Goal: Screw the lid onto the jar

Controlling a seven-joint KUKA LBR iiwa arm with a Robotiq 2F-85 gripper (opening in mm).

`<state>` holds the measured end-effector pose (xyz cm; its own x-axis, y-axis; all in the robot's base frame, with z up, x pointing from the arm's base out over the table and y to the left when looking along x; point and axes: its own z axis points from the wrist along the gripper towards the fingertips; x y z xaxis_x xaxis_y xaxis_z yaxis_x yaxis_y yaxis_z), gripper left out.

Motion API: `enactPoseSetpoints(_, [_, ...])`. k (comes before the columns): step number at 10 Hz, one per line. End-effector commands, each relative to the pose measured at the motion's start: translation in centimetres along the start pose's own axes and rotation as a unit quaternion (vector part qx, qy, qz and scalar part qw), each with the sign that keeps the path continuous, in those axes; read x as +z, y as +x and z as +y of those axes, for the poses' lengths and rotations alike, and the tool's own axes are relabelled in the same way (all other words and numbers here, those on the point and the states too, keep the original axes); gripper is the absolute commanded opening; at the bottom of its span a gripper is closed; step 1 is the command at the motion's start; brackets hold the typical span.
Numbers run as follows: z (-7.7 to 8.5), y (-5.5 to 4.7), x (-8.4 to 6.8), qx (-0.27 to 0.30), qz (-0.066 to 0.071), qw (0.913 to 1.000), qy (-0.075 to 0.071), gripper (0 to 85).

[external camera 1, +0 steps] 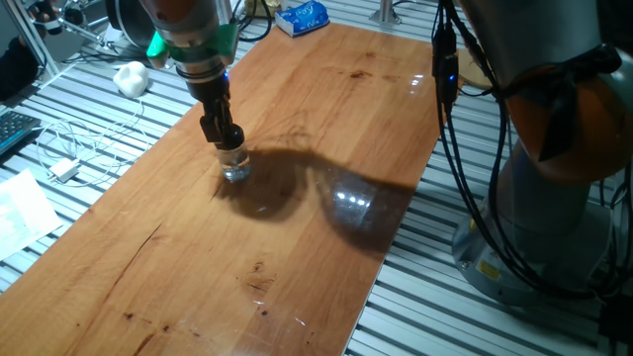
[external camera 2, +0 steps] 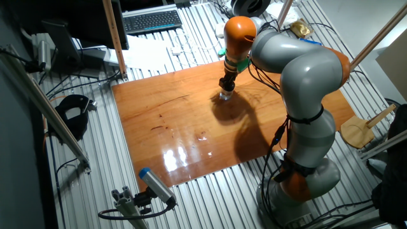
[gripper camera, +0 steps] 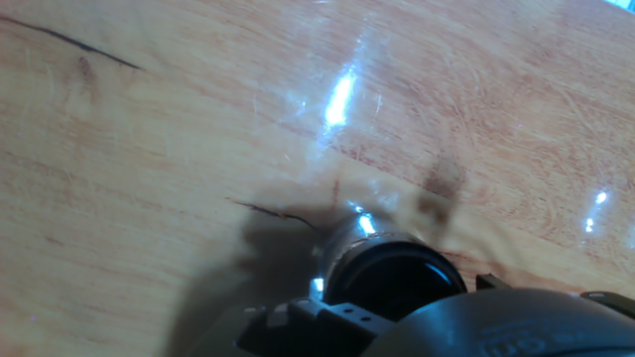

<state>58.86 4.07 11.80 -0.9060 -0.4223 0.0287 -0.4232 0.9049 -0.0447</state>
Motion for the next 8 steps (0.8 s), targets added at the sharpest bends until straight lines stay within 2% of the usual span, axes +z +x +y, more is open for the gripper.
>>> enactPoseSetpoints(1, [-0.01, 0.0, 0.0, 0.001, 0.0, 1.0, 0.0, 68.0])
enactPoseSetpoints(6, [0.03, 0.01, 0.04, 0.009, 0.004, 0.9999, -0.012, 68.0])
enactPoseSetpoints(7, [0.04, 0.02, 0.03, 0.009, 0.004, 0.9999, -0.013, 51.0])
enactPoseSetpoints(8, [0.05, 0.02, 0.03, 0.009, 0.004, 0.9999, -0.014, 51.0])
